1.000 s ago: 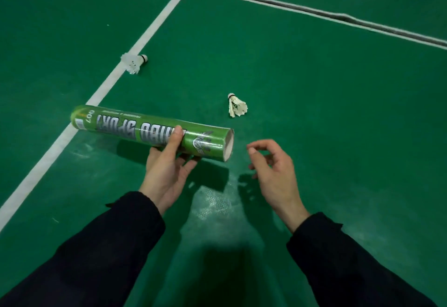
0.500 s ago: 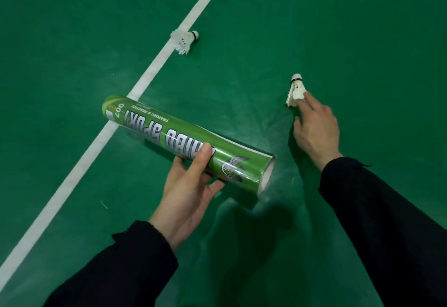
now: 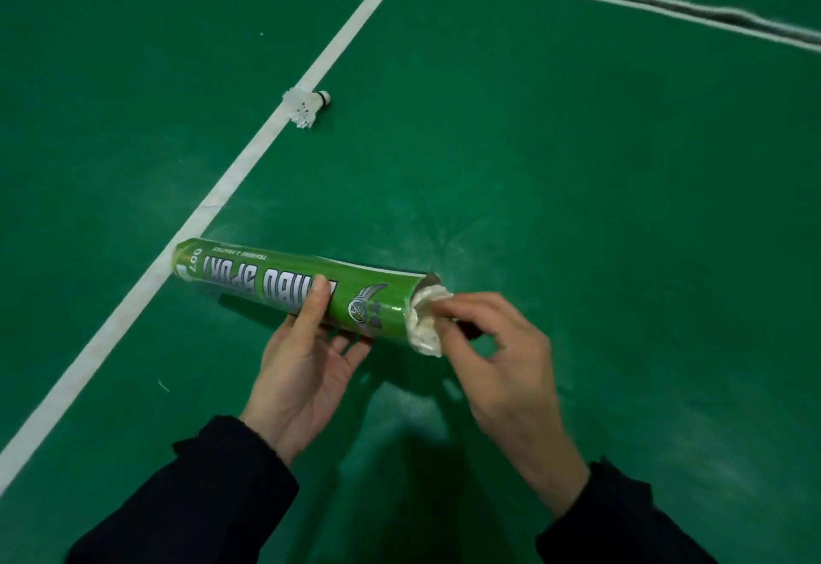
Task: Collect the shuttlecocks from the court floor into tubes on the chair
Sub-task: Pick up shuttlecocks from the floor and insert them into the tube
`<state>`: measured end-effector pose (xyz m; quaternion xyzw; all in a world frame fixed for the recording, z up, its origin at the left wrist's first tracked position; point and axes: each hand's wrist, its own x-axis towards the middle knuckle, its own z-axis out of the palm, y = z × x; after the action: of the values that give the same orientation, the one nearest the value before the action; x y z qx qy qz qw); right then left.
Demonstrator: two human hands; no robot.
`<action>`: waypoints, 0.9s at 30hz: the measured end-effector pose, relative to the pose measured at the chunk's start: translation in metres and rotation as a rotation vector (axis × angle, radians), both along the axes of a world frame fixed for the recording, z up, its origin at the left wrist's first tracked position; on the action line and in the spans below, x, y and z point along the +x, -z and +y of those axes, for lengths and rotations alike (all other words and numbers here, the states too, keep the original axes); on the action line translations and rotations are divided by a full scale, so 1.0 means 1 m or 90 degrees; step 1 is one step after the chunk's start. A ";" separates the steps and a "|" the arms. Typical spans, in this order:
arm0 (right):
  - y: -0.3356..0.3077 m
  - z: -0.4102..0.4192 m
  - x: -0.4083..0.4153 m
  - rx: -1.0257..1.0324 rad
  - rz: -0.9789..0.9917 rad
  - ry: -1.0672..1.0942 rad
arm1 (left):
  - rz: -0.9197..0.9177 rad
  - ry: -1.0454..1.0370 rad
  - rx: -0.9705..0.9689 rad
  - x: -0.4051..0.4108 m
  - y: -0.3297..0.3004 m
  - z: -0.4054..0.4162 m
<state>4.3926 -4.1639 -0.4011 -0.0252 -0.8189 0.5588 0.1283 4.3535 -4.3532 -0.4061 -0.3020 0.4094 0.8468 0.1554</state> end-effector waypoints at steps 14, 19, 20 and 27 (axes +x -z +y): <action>-0.067 -0.092 -0.006 0.308 -0.170 -0.349 | 0.079 -0.002 0.065 0.018 -0.046 -0.075; -0.083 -0.124 -0.009 0.232 0.003 -0.258 | 0.082 -0.046 0.148 0.005 -0.060 -0.120; -0.087 -0.131 -0.012 0.249 -0.009 -0.289 | 0.084 -0.052 0.152 0.004 -0.062 -0.128; -0.098 -0.169 -0.051 0.255 -0.105 -0.419 | 0.095 -0.068 0.155 -0.021 -0.061 -0.166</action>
<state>4.3414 -4.3328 -0.3030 0.2193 -0.8835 0.3955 -0.1219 4.3330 -4.5189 -0.3452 -0.2389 0.2975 0.9172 0.1146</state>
